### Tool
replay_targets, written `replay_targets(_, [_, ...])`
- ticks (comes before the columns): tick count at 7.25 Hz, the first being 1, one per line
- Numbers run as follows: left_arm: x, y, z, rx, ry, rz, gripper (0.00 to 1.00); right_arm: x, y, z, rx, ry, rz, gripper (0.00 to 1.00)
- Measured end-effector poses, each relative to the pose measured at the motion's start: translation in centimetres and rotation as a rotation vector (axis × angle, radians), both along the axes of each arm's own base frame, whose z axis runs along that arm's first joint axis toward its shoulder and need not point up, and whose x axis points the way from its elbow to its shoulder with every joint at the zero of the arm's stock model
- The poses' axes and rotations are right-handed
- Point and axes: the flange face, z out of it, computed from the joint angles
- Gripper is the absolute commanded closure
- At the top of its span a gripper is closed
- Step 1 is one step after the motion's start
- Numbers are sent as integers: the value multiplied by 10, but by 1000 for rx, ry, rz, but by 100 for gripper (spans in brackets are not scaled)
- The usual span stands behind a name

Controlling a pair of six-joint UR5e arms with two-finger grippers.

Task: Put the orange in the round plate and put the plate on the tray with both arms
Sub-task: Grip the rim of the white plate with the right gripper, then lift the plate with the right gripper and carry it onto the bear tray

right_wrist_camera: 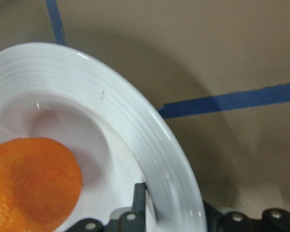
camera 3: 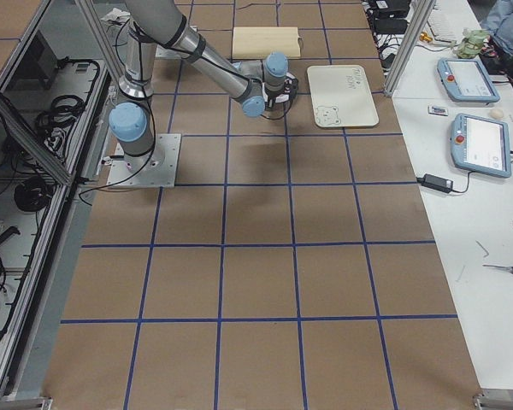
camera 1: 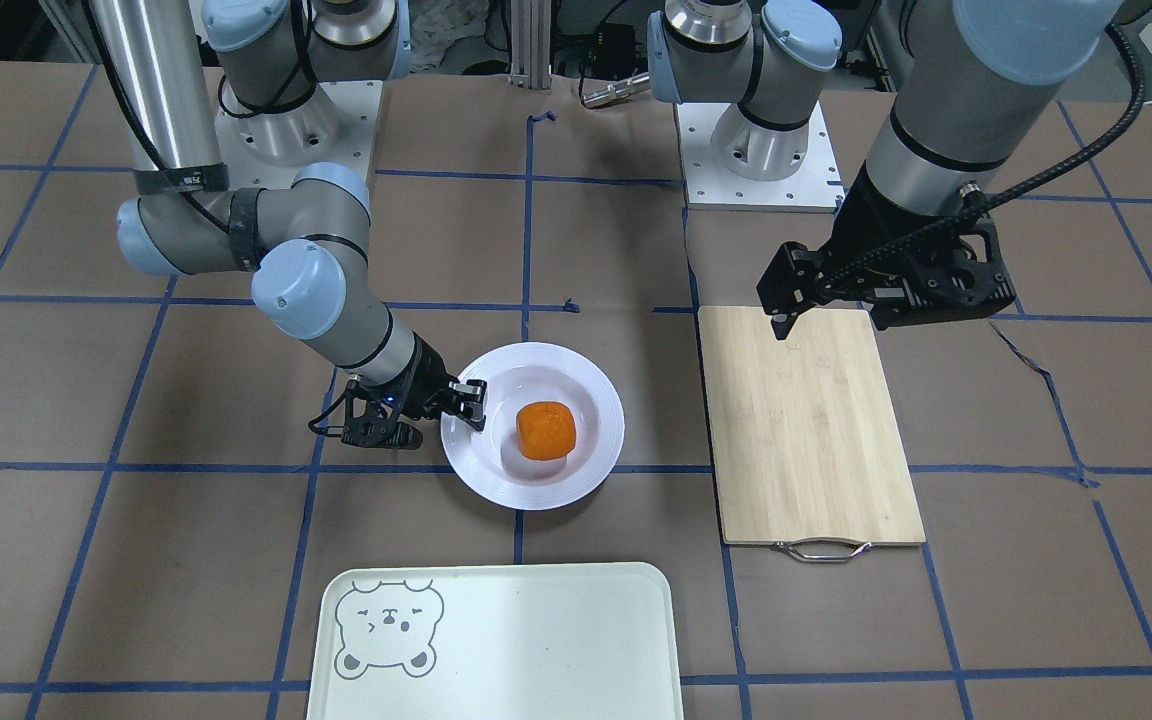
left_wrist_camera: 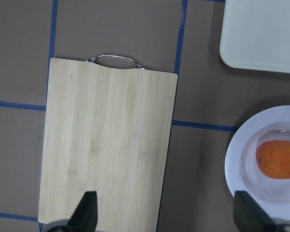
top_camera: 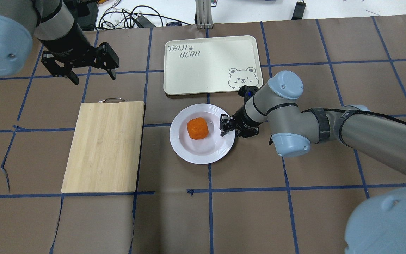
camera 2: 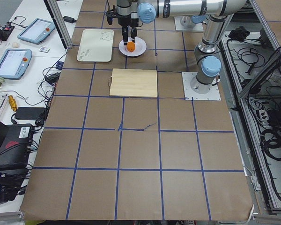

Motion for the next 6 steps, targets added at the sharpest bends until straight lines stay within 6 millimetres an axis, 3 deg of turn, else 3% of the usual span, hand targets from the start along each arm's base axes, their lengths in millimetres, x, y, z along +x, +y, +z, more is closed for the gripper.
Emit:
replay_targets(2, [0, 0, -1, 2, 0, -1, 0, 1, -5, 9, -8, -4, -16, 99])
replay_targets(4, [0, 0, -1, 2, 0, -1, 0, -1, -13, 18, -18, -21, -44, 100])
replay_targets(6, [-1, 0, -2, 2, 0, -1, 0, 1, -38, 43, -73, -46, -58, 100])
